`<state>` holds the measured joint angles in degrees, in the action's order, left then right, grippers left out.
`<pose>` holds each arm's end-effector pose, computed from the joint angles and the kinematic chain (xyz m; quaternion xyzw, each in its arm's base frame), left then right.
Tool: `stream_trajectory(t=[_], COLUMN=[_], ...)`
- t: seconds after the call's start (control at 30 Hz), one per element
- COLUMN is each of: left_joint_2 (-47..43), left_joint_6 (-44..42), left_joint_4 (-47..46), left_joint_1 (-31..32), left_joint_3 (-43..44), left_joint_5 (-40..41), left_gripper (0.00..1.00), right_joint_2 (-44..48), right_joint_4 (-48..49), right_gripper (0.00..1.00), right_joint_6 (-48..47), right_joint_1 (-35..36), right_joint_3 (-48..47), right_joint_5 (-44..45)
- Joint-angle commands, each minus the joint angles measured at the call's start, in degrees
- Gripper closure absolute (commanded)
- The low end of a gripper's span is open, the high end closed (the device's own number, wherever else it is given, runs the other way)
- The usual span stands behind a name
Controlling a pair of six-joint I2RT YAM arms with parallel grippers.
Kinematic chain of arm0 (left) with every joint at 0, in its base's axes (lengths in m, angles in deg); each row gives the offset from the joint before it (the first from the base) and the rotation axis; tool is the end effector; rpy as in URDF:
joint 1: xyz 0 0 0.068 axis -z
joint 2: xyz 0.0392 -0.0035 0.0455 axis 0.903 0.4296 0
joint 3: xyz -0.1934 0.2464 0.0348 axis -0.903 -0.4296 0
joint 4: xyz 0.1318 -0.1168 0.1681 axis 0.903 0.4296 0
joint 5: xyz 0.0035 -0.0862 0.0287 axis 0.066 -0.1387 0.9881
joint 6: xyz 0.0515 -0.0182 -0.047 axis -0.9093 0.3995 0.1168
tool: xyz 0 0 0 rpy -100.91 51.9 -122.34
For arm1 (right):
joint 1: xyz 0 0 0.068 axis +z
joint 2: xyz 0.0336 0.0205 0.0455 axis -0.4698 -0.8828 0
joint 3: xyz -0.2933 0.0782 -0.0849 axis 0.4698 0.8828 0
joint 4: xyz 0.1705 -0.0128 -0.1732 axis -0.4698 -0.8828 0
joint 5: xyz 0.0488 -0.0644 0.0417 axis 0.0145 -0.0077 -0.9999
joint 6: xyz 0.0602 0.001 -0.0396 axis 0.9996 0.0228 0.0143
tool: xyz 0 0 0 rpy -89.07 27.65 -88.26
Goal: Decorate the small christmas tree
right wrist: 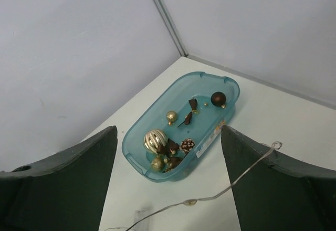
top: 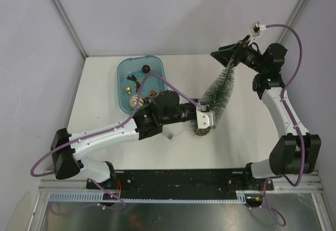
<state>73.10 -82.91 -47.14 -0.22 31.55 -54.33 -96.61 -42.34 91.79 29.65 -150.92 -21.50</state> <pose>0.1297 -0.3026 0.4269 0.6191 0.3797 -0.2318 0.6472 0.3092 0.0550 0.4680 -0.1880 0.6278 0.4493 0.6072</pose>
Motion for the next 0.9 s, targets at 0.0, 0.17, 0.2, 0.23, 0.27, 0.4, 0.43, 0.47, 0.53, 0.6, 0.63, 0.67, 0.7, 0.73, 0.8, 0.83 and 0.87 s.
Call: stream_trajectory(t=[0.0,0.17,0.2,0.23,0.27,0.4,0.43,0.47,0.53,0.6,0.63,0.67,0.7,0.73,0.8,0.83,0.87], left_joint_2=[-2.4,-2.3,-2.1,-2.0,-1.8,-0.1,0.5,1.5,3.4,5.5,6.7,7.7,8.6,9.3,10.6,11.3,11.8], left_joint_6=[-1.2,-1.7,-1.9,-2.0,-2.1,-2.3,-2.3,-2.2,-1.1,1.4,2.9,4.0,5.3,6.3,7.7,8.1,8.5], left_joint_4=[-1.0,-1.1,-1.5,-1.9,-2.8,-7.2,-8.6,-9.7,-10.6,-10.7,-10.8,-10.8,-10.5,-10.2,-9.5,-9.4,-9.3], left_joint_1=[0.7,0.7,0.7,0.7,0.7,0.7,0.7,0.6,0.1,-0.7,-1.1,-1.5,-1.9,-2.3,-2.6,-2.7,-2.7], left_joint_3=[-0.2,-0.4,-0.5,-0.5,-0.6,-0.2,0.1,0.8,2.8,5.1,6.2,7.4,8.3,9.2,10.4,10.8,11.2], left_joint_5=[-0.5,0.3,0.6,1.3,2.0,7.2,9.2,10.5,12.0,13.1,13.3,14.5,14.9,14.9,14.8,14.8,14.9], left_gripper=[1.00,1.00,1.00,1.00,1.00,0.99,0.97,0.92,0.72,0.40,0.31,0.24,0.20,0.16,0.10,0.09,0.08], right_joint_2=[-1.6,0.1,0.7,1.4,1.9,3.4,3.4,3.5,3.6,4.0,4.4,4.7,5.2,5.7,6.6,6.9,7.3], right_joint_4=[2.2,-0.2,-0.4,-0.7,-0.9,-1.7,-1.7,-1.8,-2.1,-3.5,-4.8,-5.8,-7.0,-7.9,-9.0,-9.1,-8.9], right_gripper=[0.12,0.01,0.01,0.01,0.01,0.01,0.01,0.01,0.01,0.01,0.01,0.01,0.01,0.01,0.01,0.01,0.01], right_joint_6=[-0.3,-0.7,-0.7,-0.9,-1.0,-1.5,-1.5,-1.4,-1.6,-3.1,-4.0,-5.4,-6.3,-7.3,-8.3,-8.6,-8.6], right_joint_1=[-0.8,-3.1,-3.5,-4.0,-4.6,-5.6,-5.7,-5.6,-5.1,-4.2,-3.8,-3.2,-2.9,-2.7,-2.5,-2.4,-2.4], right_joint_3=[-0.7,-0.7,-0.7,-0.7,-0.7,-0.7,-0.7,-0.7,-0.7,-0.7,-0.7,-0.7,-0.7,-0.7,-0.7,-0.7,-0.7], right_joint_5=[0.3,2.0,2.3,2.6,2.8,3.7,3.5,3.4,3.3,3.8,4.2,4.8,5.3,5.8,6.4,6.4,6.5])
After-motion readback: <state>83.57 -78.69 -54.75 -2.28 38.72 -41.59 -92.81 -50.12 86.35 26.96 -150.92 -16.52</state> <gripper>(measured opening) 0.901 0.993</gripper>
